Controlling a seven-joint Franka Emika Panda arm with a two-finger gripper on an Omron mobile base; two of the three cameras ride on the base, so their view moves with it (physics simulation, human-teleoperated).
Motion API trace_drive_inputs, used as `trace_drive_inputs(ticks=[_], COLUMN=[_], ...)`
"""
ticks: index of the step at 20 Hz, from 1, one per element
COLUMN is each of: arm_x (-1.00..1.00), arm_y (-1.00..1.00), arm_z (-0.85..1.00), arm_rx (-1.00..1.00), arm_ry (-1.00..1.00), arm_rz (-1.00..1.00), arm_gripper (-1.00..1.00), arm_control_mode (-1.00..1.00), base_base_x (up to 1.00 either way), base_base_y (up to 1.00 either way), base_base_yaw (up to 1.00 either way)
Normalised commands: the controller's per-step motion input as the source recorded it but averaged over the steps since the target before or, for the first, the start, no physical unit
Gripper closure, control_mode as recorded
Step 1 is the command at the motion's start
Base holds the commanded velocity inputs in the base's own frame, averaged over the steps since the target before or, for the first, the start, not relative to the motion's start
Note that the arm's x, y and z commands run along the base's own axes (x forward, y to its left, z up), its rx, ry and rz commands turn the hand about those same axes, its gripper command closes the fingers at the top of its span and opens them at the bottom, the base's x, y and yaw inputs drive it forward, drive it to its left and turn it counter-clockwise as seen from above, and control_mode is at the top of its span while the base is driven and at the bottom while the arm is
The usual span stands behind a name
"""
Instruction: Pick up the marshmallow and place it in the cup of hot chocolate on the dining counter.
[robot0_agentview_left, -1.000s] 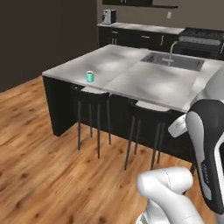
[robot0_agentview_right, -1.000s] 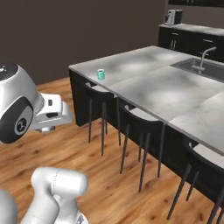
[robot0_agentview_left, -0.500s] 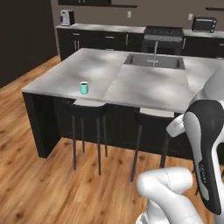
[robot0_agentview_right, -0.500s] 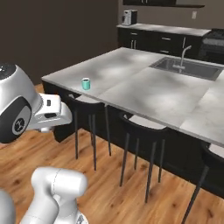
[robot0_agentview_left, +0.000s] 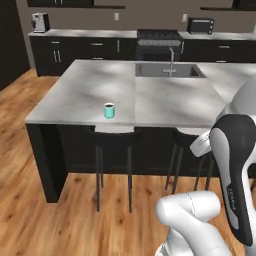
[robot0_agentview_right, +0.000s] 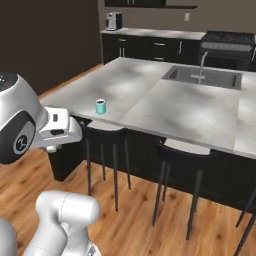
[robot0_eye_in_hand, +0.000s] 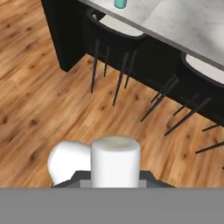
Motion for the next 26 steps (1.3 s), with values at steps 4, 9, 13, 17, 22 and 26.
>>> trace_drive_inputs(ticks=[4, 9, 13, 17, 22, 26], arm_x=[0.0, 0.0, 0.0, 0.0, 0.0, 0.0], arm_y=[0.0, 0.0, 0.0, 0.0, 0.0, 0.0], arm_z=[0.0, 0.0, 0.0, 0.0, 0.0, 0.0], arm_rx=[0.0, 0.0, 0.0, 0.0, 0.0, 0.0], arm_ry=[0.0, 0.0, 0.0, 0.0, 0.0, 0.0], arm_rz=[0.0, 0.0, 0.0, 0.0, 0.0, 0.0], arm_gripper=[1.0, 1.0, 1.0, 1.0, 1.0, 1.0], arm_control_mode=[1.0, 1.0, 1.0, 1.0, 1.0, 1.0], base_base_x=[0.68, 0.56, 0.58, 0.61, 0.66, 0.68], base_base_y=[1.0, 1.0, 0.85, 0.54, 0.07, 0.0], base_base_yaw=[-0.38, -0.34, -0.29, -0.23, -0.17, -0.13])
